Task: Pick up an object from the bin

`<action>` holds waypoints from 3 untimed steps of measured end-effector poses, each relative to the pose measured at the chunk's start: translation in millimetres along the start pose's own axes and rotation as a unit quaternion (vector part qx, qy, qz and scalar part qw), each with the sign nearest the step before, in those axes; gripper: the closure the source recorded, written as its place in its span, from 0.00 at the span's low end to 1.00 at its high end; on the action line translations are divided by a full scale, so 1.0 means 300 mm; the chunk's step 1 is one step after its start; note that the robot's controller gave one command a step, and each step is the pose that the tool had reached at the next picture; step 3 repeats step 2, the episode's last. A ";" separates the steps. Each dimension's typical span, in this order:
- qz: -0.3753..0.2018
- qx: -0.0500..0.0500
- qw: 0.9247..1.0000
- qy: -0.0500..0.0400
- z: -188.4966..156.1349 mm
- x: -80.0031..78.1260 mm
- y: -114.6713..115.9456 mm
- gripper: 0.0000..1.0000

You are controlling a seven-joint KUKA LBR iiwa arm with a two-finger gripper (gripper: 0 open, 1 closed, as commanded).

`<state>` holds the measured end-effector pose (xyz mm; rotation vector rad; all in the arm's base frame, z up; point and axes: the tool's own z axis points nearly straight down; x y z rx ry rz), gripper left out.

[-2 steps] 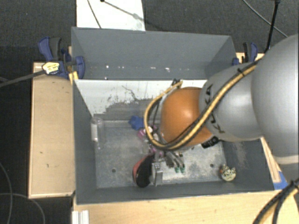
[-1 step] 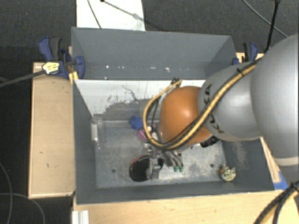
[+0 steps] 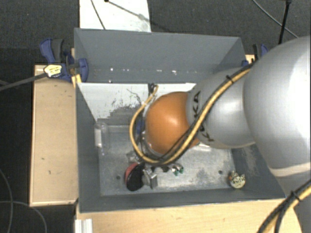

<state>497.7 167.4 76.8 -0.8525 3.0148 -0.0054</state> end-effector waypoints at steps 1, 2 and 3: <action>-0.386 -0.005 0.922 -0.002 0.009 -0.062 -0.054 1.00; -0.373 -0.001 0.928 -0.002 -0.704 -0.065 -0.038 1.00; -0.373 -0.001 0.928 -0.002 -0.704 -0.065 -0.038 1.00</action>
Offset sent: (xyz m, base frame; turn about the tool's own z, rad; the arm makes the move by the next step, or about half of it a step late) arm 0.0234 -0.0087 -0.0068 -0.7940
